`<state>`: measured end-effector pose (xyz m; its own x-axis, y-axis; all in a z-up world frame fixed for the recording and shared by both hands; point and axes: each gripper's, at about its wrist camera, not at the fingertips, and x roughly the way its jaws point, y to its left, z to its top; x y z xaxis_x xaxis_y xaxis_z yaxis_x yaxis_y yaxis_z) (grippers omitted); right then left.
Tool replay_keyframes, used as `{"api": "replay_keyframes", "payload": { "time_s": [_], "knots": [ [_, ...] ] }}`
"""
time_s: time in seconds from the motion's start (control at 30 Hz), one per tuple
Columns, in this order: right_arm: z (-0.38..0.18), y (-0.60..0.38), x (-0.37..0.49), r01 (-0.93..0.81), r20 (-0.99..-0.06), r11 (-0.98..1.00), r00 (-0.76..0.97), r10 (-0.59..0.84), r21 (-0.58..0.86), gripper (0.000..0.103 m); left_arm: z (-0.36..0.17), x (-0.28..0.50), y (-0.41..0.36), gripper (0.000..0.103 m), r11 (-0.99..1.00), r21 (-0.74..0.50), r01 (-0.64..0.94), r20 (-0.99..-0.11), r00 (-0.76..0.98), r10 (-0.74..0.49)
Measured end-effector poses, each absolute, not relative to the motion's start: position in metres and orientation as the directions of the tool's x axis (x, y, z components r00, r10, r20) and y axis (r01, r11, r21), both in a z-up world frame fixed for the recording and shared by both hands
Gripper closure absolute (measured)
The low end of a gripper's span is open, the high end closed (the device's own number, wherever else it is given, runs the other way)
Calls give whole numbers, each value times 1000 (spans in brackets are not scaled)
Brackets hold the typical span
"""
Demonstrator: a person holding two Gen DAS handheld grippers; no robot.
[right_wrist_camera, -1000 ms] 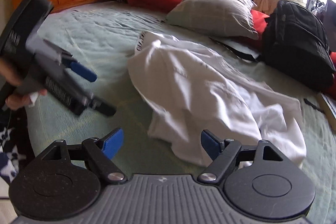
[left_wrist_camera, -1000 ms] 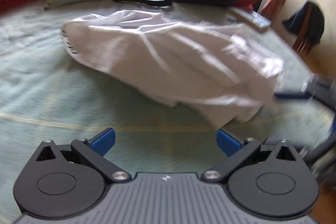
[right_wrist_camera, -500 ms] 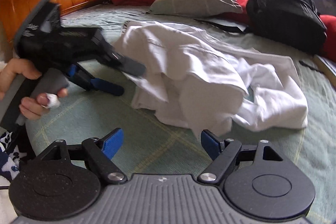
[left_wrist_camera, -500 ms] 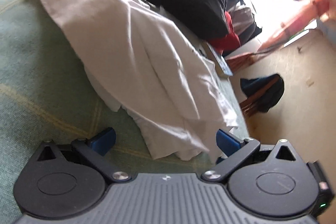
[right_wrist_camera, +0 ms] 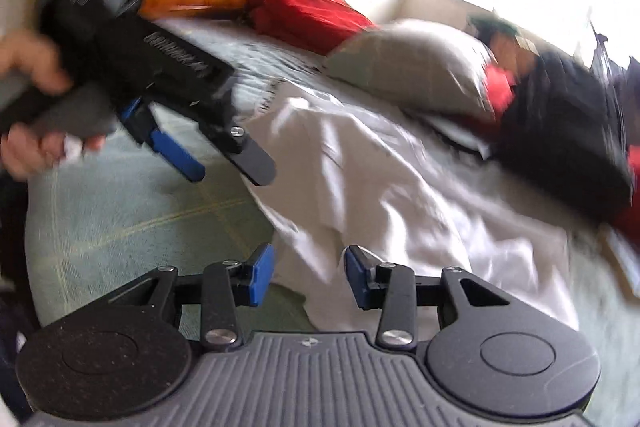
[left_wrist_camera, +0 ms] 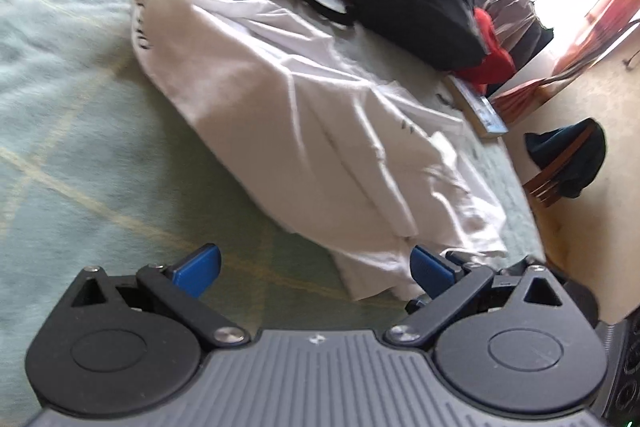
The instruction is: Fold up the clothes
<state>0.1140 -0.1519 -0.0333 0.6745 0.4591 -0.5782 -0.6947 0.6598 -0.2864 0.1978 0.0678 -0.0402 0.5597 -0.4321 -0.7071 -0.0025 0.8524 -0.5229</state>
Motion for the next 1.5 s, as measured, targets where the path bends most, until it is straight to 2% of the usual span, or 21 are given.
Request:
{"api": "replay_keyframes", "payload": {
  "time_s": [0.13,0.33,0.43,0.47,0.53,0.6,0.73,0.87,1.03,1.2,1.27,1.5],
  "knots": [
    [-40,-134,104,-672,-567,581,725,390,-460,59,-35,197,76,3,911,-413,-7,-763,549,-342],
    [-36,-123,101,-674,-586,530,728,357,-515,58,-26,187,82,2,972,-227,57,-796,565,-219],
    [-34,-117,99,-675,-594,503,729,340,-541,60,-25,184,81,2,980,-178,92,-801,564,-198],
    [-39,-114,102,-670,-599,493,734,321,-556,62,-24,182,81,2,980,-172,102,-799,567,-200],
    [-56,-104,116,-653,-610,470,746,267,-593,82,-21,174,86,2,980,-165,111,-791,579,-199],
    [-65,-101,127,-642,-620,473,751,227,-603,91,-17,165,91,2,981,-157,117,-782,591,-196],
    [-47,-99,131,-699,-668,533,682,298,-477,96,-12,153,107,2,981,-161,109,-767,612,-194],
    [-30,-82,127,-788,-703,540,562,436,-295,97,-6,147,129,2,965,-248,89,-736,630,-247],
    [-16,-42,121,-862,-685,492,430,588,-119,98,4,135,153,2,957,-284,60,-705,664,-251],
    [-3,-3,114,-910,-630,412,288,721,55,96,11,123,174,2,957,-291,20,-686,692,-223],
    [-3,-9,115,-899,-631,431,291,720,77,90,7,122,181,2,952,-307,10,-686,691,-228],
    [-9,-50,122,-833,-658,542,345,670,115,83,-30,132,190,2,928,-373,-6,-726,624,-288]
  ]
}}
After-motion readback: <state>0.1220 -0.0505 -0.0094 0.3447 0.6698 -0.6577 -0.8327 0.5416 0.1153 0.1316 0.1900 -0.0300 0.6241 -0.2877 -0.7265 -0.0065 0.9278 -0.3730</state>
